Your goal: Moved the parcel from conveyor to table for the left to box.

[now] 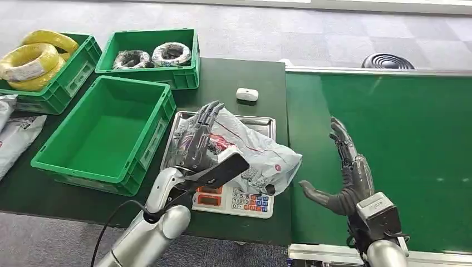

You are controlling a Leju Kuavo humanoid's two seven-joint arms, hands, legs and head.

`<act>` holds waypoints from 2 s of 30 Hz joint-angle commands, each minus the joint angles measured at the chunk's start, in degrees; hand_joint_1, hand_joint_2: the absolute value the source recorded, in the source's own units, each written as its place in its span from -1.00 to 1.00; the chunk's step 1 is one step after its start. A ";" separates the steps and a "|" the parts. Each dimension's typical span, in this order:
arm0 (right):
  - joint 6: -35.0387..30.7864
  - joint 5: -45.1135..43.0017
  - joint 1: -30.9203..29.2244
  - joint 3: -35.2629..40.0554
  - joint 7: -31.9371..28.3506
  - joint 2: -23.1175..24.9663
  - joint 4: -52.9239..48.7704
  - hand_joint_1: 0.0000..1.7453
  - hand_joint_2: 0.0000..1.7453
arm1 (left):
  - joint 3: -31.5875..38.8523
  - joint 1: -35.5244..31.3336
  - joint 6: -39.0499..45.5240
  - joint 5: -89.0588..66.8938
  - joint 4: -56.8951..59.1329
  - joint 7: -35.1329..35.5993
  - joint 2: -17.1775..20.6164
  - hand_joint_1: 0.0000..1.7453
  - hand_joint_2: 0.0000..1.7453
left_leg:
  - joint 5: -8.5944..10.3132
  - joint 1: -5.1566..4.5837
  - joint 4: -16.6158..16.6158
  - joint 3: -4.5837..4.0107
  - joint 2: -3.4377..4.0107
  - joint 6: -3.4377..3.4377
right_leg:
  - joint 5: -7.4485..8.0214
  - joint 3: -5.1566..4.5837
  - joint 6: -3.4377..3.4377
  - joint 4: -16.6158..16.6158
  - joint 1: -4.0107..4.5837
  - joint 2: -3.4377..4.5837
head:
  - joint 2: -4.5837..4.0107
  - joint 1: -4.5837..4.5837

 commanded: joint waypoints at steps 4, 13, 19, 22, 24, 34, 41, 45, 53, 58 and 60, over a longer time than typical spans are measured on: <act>-5.15 -5.80 1.51 8.37 -2.69 2.21 0.77 -1.00 1.00 | -4.24 -7.95 -1.07 -2.15 25.98 2.73 -1.54 -1.00 1.00 | 0.05 -0.01 -0.13 0.11 0.12 0.02 | 0.07 0.08 -0.13 -0.09 0.02 0.04 | 0.00 0.00; -5.27 -5.88 0.34 8.90 -2.09 3.61 0.61 -1.00 1.00 | -4.26 -8.17 -5.13 -0.73 28.76 3.93 -1.43 -1.00 1.00 | 0.03 -0.01 -0.07 0.08 0.08 0.03 | 0.04 0.07 -0.10 -0.03 0.02 0.04 | 0.00 0.00; -4.27 -6.40 0.69 8.99 -1.89 4.89 0.73 -1.00 1.00 | -3.63 -8.06 -6.54 1.26 32.70 3.30 -1.29 -0.76 1.00 | 0.20 -0.03 -0.38 0.25 0.24 0.07 | 0.22 0.20 -0.25 -0.29 0.03 0.09 | 0.00 0.02; -3.72 -6.22 0.79 8.69 -1.83 5.05 0.87 -1.00 1.00 | -2.78 -7.75 -4.81 1.91 31.77 2.68 -0.83 1.00 1.00 | 0.09 -0.03 -0.21 0.30 0.20 0.03 | 0.11 0.27 -0.17 -0.13 0.01 0.11 | 0.00 0.00; -3.09 -5.98 0.54 8.15 -1.71 5.39 1.24 -1.00 1.00 | -1.73 -7.27 -2.81 2.66 29.91 2.20 -0.60 1.00 1.00 | 0.12 -0.01 -0.20 0.29 0.17 0.03 | 0.14 0.27 -0.18 -0.13 0.03 0.08 | 0.00 0.00; -2.19 -5.31 0.94 6.56 -1.08 6.60 1.11 -1.00 1.00 | 3.71 -5.08 -2.07 8.13 22.46 0.65 1.25 1.00 1.00 | 0.04 -0.01 -0.14 0.32 0.22 0.03 | 0.07 0.29 -0.14 -0.05 0.02 0.16 | 0.00 0.00; -3.12 -3.69 4.01 4.85 -0.70 7.24 -0.86 -1.00 1.00 | 10.46 -1.92 4.52 11.00 4.84 -1.13 5.54 1.00 1.00 | 0.04 0.00 -0.07 0.15 0.15 0.01 | 0.05 0.12 -0.13 0.01 0.03 0.11 | 0.00 0.00; -4.25 -2.53 6.20 3.36 -0.15 7.24 -2.45 -1.00 1.00 | 20.62 -0.95 5.77 8.59 -9.07 1.52 10.05 1.00 1.00 | 0.02 0.02 -0.03 0.03 0.29 0.00 | 0.07 -0.06 -0.18 0.08 0.05 0.22 | 0.00 0.02; -4.74 -2.44 7.73 2.60 -0.29 6.10 -1.78 -1.00 1.00 | 33.12 -1.47 3.51 2.48 -10.46 2.58 12.71 1.00 1.00 | 0.03 0.02 -0.14 0.12 0.32 0.03 | 0.07 0.03 -0.19 -0.01 0.06 0.22 | 0.00 0.02; -4.88 -2.43 7.51 2.67 -0.29 5.87 -1.72 -1.00 1.00 | 35.93 -2.13 2.83 1.49 -3.92 3.17 16.09 1.00 1.00 | 0.05 0.00 -0.14 0.17 0.18 0.02 | 0.03 0.11 -0.15 0.00 0.03 0.11 | 0.00 0.02; -4.95 -2.51 7.39 2.75 -0.22 5.60 -1.65 -1.00 1.00 | 36.15 -3.04 -0.08 0.50 -0.14 6.13 17.78 1.00 1.00 | 0.09 0.02 -0.17 0.14 0.17 0.03 | 0.07 0.09 -0.18 -0.05 0.06 0.07 | 0.00 0.02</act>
